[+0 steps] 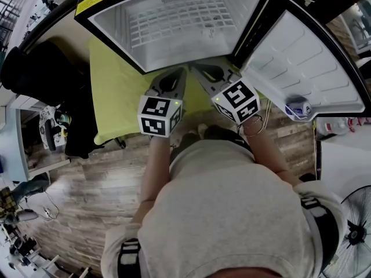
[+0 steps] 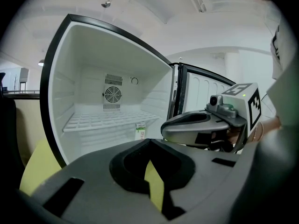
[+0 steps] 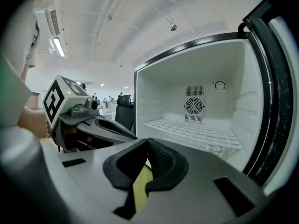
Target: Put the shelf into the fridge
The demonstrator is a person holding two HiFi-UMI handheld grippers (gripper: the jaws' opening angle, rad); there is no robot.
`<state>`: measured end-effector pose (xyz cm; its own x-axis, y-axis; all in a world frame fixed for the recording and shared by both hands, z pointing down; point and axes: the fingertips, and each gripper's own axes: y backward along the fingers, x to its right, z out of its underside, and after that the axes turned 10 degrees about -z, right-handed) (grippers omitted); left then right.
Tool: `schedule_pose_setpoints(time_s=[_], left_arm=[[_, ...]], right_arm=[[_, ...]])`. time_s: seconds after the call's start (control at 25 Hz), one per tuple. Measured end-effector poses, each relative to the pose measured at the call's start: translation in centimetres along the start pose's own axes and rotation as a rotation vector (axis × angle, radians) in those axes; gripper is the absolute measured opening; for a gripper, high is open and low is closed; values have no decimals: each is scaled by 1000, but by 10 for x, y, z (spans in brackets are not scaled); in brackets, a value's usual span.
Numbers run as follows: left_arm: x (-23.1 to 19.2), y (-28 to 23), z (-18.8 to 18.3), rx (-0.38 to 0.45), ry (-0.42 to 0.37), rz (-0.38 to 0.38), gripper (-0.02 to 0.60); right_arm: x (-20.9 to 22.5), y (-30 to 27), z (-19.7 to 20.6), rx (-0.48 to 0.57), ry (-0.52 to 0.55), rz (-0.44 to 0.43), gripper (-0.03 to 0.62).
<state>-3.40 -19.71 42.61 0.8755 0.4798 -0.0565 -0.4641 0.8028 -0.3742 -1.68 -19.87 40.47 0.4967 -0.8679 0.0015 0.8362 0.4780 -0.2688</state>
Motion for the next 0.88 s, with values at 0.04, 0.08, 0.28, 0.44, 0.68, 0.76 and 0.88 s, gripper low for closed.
schedule_pose_setpoints(time_s=[0.04, 0.08, 0.28, 0.44, 0.68, 0.76, 0.88], left_arm=[[0, 0, 0, 0, 3, 1, 9], [0, -1, 0, 0, 4, 1, 9], [2, -3, 1, -3, -5, 14, 9], [6, -4, 1, -10, -17, 27, 9], [5, -4, 1, -5, -7, 27, 9], [6, -5, 1, -2, -2, 33, 9], [7, -5, -1, 0, -1, 35, 9]], right_arm=[[0, 0, 0, -2, 1, -4, 9], [0, -1, 1, -4, 1, -6, 9], [0, -2, 3, -10, 4, -13, 9], [4, -1, 2, 5, -1, 11, 9], [7, 2, 2, 19, -2, 27, 9], [7, 2, 1, 20, 1, 27, 9], [6, 1, 1, 17, 7, 23, 9]])
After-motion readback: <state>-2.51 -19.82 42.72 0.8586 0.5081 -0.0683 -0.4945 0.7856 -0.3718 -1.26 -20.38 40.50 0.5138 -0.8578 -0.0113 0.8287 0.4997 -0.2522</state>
